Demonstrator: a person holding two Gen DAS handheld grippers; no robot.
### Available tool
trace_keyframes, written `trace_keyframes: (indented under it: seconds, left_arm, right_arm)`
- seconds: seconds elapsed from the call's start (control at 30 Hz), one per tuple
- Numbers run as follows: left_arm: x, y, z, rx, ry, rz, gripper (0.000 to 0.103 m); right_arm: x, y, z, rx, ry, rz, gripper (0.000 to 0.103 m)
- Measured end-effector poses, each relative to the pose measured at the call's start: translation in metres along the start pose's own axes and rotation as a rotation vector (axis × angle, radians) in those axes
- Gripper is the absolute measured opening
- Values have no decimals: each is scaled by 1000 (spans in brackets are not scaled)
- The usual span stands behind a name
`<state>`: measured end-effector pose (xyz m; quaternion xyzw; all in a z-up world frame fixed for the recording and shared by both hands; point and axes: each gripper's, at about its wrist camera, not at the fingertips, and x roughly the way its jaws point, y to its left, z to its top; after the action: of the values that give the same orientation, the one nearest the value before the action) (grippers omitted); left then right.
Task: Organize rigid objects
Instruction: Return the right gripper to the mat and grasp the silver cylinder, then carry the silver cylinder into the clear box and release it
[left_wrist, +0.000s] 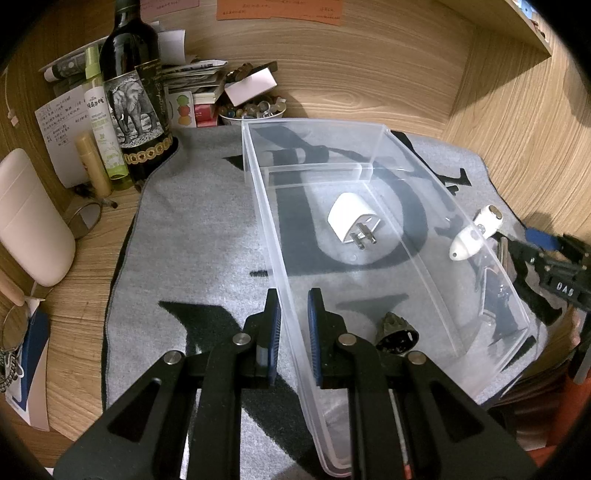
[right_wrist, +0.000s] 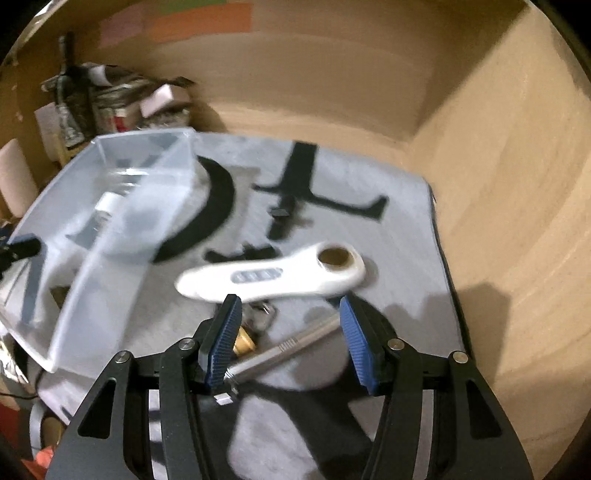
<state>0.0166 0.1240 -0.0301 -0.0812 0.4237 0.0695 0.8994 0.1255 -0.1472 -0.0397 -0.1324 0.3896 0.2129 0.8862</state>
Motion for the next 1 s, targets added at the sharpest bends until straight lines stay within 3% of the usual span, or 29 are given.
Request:
trace_keyframes:
  seconds: [0.2, 0.37, 0.57, 0.93, 1.0]
  left_arm:
    - [0, 0, 0, 1, 0, 2, 14]
    - [0, 0, 0, 0, 0, 0, 14]
    - [0, -1, 0, -1, 0, 1, 14]
    - [0, -1, 0, -1, 0, 0, 14]
    - [0, -1, 0, -2, 0, 0, 14]
  right_arm:
    - [15, -9, -19, 71, 71, 31, 52]
    - [24, -19, -19, 175, 75, 64, 57]
    - [38, -13, -18, 156, 96, 46, 57]
    - [21, -19, -34, 121, 58, 35, 14]
    - [19, -23, -35, 131, 52, 28, 14]
